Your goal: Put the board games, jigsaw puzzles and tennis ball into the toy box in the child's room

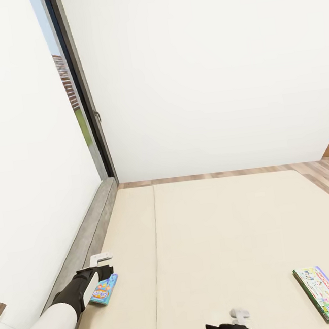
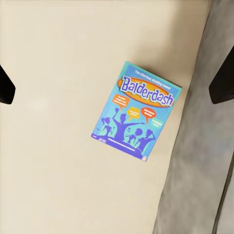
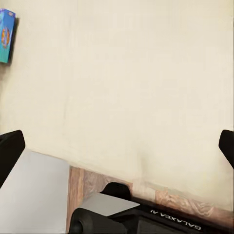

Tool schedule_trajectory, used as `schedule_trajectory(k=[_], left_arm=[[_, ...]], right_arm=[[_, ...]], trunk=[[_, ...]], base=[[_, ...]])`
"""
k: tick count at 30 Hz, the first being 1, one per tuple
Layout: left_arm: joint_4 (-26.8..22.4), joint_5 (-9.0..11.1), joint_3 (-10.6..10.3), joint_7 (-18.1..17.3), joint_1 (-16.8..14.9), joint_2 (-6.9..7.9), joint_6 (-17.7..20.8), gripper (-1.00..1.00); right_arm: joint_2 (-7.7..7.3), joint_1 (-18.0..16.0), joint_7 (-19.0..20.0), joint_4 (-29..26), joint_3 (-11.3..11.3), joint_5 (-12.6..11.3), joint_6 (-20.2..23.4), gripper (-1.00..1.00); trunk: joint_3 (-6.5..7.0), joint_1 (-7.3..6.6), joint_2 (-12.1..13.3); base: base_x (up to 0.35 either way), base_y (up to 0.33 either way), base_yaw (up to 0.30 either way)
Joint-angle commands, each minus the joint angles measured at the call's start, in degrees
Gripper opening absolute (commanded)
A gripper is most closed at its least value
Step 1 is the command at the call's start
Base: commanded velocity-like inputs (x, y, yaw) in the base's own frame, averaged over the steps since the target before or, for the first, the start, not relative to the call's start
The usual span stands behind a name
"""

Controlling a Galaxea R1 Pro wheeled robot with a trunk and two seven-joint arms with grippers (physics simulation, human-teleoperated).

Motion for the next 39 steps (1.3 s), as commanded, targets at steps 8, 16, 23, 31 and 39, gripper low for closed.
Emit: schedule_trajectory(k=[8, 16, 23, 31, 39], left_arm=[[-0.1, 0.3, 0.1, 0.2, 0.0, -0.03, 0.3, 1.00], [-0.1, 0.3, 0.1, 0.3, 0.0, -0.04, 0.3, 1.00], [-0.1, 0.3, 0.1, 0.3, 0.0, -0.04, 0.3, 1.00], [-0.1, 0.3, 0.1, 0.3, 0.0, -0.07, 0.3, 1.00], [-0.1, 0.3, 0.1, 0.3, 0.0, 0.06, 0.3, 1.00]], right_arm=[[-1.47, -0.8, 0.8, -18.0, -2.3, -1.3, 13.4, 1.00], [-0.82, -1.0, 0.7, -28.0, -3.3, -3.2, 15.5, 1.00], [1.58, -1.2, 0.7, -33.4, -3.3, -4.2, 15.8, 1.00], [6.80, -1.4, 0.3, -37.5, -2.8, -4.6, 15.3, 1.00], [8.66, -1.8, -2.0, -38.9, 0.0, -3.7, 15.2, 1.00]], trunk=[[-0.07, 0.01, 0.0], [-0.07, 0.01, 0.0], [-0.07, 0.01, 0.0], [-0.07, 0.01, 0.0], [-0.07, 0.01, 0.0]], base=[[0.000, 0.000, 0.000], [0.000, 0.000, 0.000], [0.000, 0.000, 0.000], [0.000, 0.000, 0.000], [0.000, 0.000, 0.000]])
